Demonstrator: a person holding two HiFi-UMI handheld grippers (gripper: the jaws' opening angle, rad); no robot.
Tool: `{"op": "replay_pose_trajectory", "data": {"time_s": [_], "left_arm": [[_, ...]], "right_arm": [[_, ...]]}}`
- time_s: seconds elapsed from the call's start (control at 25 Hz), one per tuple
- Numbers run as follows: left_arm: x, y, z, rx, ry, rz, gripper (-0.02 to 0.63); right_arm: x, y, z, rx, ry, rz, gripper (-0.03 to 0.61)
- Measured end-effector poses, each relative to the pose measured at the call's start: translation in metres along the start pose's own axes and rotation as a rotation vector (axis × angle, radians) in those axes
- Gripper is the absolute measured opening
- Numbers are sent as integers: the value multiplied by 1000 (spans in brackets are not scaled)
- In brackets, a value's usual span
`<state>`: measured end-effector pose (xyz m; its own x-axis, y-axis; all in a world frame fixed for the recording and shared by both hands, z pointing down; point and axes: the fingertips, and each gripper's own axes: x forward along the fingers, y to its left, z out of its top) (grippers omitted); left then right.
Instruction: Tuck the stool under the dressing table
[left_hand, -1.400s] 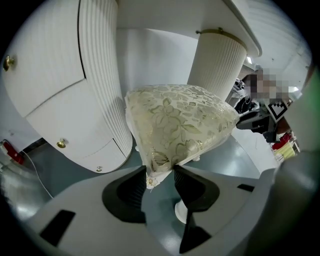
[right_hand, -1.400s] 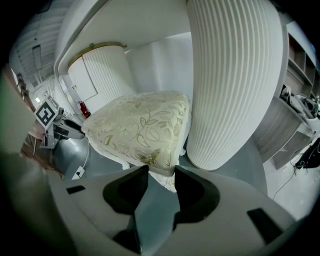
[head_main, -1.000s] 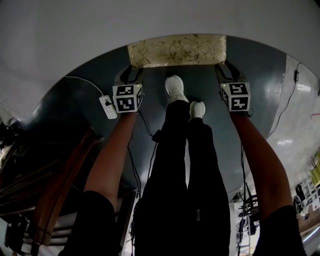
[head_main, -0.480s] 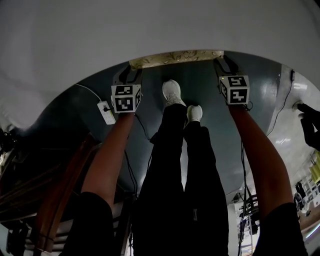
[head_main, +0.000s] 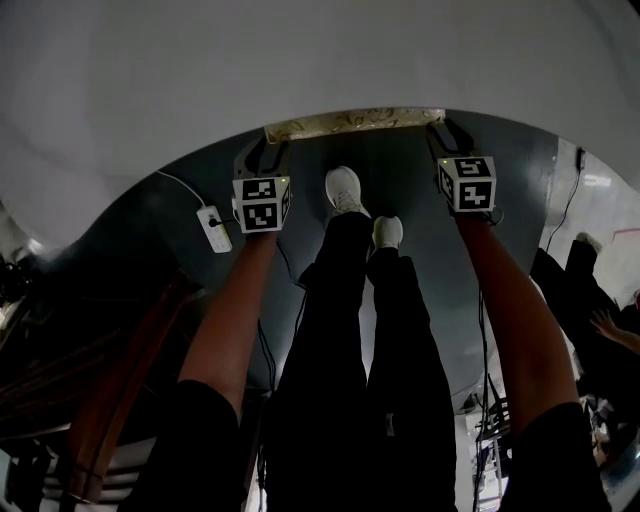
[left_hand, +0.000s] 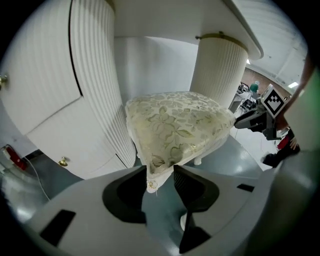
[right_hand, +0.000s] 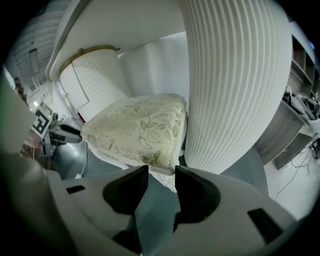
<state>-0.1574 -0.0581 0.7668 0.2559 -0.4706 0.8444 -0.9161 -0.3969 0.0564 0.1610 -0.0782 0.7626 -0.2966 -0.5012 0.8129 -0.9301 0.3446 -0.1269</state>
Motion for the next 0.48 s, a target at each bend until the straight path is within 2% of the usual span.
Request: {"op": "replay_pose_trajectory", "data": {"time_s": [0.16, 0.32, 0.48], "left_arm": [[-30, -23, 2, -49, -43, -32, 176], [-81, -44, 6, -106, -73, -68, 176], [-119, -58, 31, -199, -125, -77, 176]], "right_arm": [[-28, 20, 13, 17, -17, 39, 178], [-74, 50, 16, 22, -12, 69, 178], [-115, 66, 41, 38, -52, 90, 178]]}}
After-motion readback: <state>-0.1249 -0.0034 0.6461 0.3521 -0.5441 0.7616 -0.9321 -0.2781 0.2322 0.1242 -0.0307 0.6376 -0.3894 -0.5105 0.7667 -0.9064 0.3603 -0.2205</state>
